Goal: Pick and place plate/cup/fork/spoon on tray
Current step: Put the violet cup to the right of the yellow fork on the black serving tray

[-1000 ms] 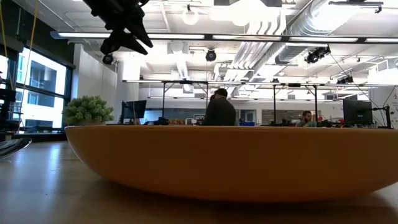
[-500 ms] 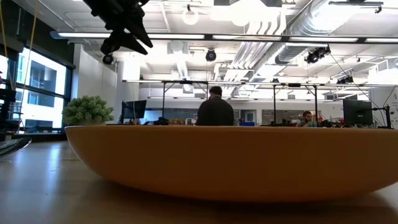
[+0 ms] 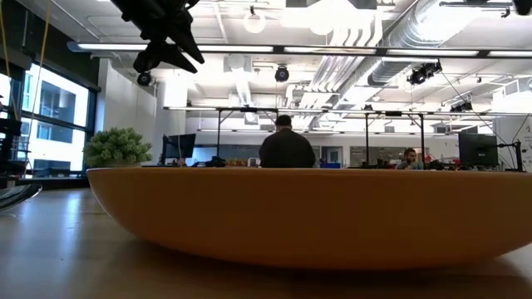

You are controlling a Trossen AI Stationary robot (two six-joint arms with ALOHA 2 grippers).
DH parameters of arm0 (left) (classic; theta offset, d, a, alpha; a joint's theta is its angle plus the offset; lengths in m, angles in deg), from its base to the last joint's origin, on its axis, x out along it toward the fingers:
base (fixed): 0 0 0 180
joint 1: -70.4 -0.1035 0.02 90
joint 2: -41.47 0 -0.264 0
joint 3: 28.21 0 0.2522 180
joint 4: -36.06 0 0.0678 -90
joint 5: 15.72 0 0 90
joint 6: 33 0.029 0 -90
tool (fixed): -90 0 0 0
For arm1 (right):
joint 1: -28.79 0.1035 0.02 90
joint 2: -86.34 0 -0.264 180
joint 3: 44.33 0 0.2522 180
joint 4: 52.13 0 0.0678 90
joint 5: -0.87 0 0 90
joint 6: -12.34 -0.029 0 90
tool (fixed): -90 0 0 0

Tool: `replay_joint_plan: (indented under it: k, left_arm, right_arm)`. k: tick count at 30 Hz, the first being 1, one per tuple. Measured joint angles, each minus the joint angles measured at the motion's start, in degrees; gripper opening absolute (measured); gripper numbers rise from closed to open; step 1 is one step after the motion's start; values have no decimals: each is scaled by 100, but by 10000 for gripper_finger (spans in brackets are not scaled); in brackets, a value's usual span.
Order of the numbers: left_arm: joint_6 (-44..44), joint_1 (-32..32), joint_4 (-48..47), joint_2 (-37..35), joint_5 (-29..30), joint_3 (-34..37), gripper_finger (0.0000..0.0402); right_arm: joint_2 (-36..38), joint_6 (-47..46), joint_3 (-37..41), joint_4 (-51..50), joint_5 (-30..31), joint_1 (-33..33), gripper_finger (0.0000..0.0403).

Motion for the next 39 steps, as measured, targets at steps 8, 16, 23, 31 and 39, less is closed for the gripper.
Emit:
replay_joint_plan:
  k: [8, 16, 23, 31, 39]
  left_arm:
    - [-166, 0, 2, -2, 89, 0, 104]
    - [-212, 0, 0, 0, 308, 0, 104]
    - [-201, 0, 0, 0, 308, 0, 104]
    - [-152, 0, 0, 0, 310, 0, 104]
    - [-147, 0, -4, 0, 315, 0, 104]
  right_arm:
    - [932, -580, 533, 1046, 287, -10, 174]
    - [368, 29, 555, 1339, -8, -8, 174]
    - [-238, 583, 557, 1355, -268, -8, 174]
    - [-416, 599, 558, 1389, -397, -8, 174]
    - [-418, 213, 1265, 1680, -636, -8, 169]
